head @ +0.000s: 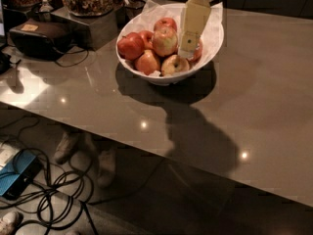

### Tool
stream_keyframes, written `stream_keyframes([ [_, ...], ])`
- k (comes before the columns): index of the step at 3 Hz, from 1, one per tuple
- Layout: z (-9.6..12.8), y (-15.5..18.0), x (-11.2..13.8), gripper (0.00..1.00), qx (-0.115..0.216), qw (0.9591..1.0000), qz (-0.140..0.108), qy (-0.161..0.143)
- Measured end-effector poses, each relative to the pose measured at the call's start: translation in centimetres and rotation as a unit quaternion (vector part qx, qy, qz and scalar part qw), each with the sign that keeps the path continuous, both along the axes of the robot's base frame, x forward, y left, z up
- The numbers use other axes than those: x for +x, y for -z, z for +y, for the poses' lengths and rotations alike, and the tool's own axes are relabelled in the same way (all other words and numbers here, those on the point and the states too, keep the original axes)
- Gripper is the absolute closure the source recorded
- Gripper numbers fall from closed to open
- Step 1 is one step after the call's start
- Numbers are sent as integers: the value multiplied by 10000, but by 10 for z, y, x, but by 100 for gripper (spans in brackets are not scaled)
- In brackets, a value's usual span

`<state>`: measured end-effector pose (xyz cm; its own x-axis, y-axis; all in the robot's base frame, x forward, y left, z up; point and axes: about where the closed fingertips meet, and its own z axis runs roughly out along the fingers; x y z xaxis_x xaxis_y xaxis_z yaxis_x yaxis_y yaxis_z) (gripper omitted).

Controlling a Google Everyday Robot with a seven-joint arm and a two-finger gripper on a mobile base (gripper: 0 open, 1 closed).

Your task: Pick apple from white bowl

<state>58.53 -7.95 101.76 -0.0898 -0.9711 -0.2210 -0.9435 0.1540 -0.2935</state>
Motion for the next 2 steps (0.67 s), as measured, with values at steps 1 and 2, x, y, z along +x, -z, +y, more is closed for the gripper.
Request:
stream_keyframes([
  [1, 5, -3, 5, 0, 74, 9999, -122, -15],
  [2, 7, 2, 20, 0, 397, 9990, -25, 218],
])
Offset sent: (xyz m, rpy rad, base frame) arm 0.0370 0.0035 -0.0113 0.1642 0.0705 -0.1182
